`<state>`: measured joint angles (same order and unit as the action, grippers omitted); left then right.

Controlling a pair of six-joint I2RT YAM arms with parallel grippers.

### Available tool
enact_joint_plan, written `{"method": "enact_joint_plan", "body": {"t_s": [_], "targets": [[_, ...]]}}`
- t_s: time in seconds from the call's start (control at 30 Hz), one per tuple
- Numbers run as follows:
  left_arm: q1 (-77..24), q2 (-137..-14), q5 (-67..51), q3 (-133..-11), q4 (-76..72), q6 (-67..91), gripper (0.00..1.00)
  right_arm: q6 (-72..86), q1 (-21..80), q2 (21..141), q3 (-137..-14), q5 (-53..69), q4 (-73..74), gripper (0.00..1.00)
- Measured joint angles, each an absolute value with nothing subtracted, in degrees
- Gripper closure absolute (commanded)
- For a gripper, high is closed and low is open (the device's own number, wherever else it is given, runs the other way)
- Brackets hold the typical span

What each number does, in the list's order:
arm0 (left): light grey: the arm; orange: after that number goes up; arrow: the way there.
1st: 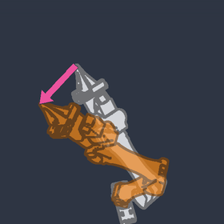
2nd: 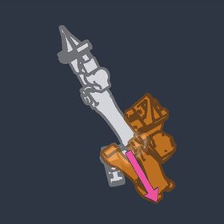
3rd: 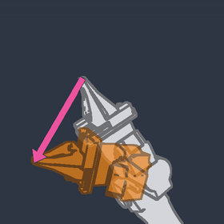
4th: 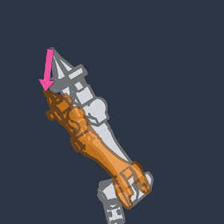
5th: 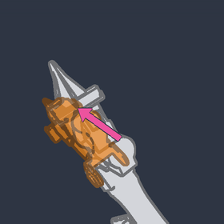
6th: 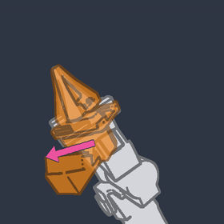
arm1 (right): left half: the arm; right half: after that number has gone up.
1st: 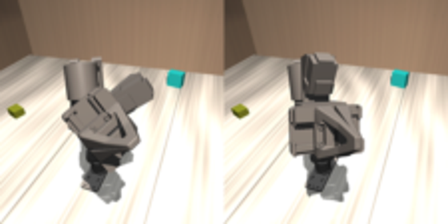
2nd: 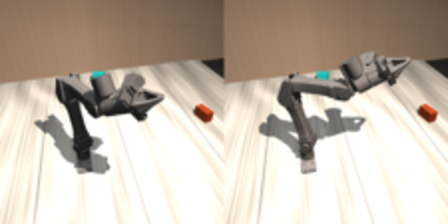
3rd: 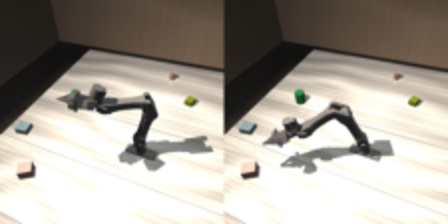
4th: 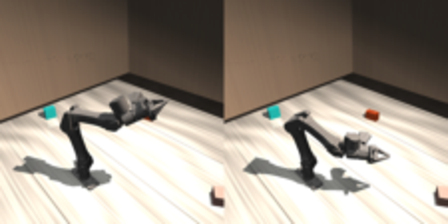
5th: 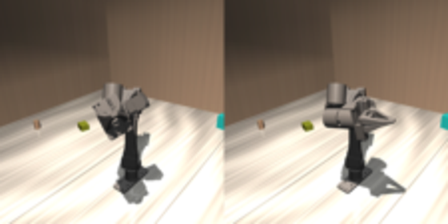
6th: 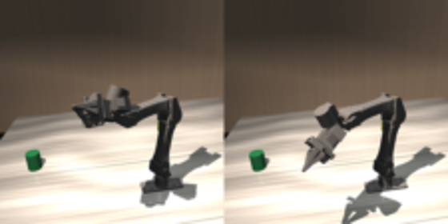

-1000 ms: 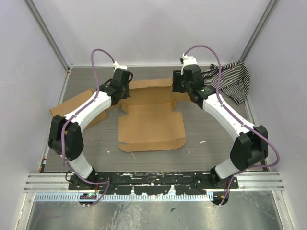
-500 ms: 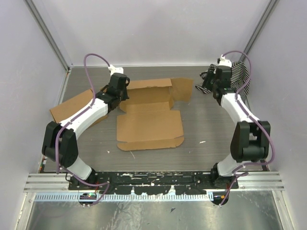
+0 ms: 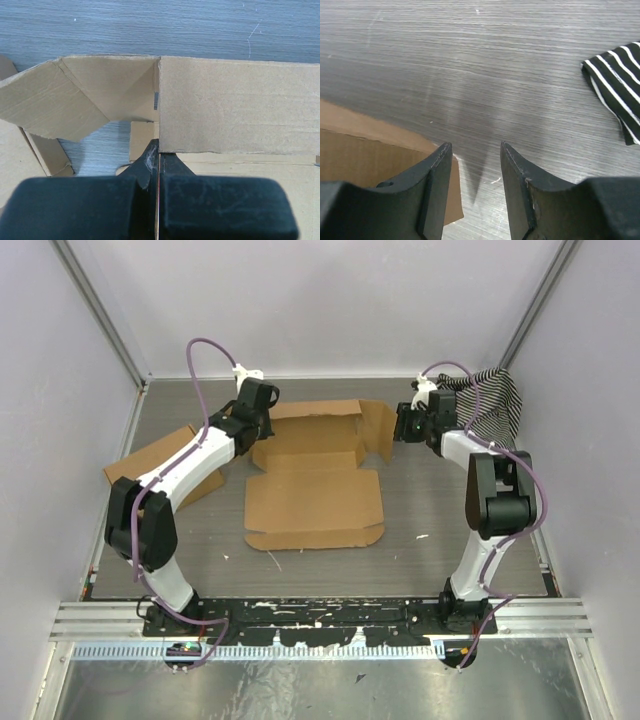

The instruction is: Fold the paper box

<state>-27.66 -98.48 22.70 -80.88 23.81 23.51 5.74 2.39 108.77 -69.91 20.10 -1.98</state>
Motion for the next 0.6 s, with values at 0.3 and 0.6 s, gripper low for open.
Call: {"method": "enact_joint_plan", "body": {"t_s": [0.3, 0.6], "targets": [[-27.7, -98.6, 23.1, -81.7, 25.8, 23.7, 1.00, 4.4, 2.4, 101.5, -61.7, 29.4, -9.4, 0.50], [-27.7, -99.0, 23.1, -82.5, 27.0, 23.7, 1.00, 4.4, 2.4, 97.7, -57.3, 36.9, -12.9, 0.49]]}}
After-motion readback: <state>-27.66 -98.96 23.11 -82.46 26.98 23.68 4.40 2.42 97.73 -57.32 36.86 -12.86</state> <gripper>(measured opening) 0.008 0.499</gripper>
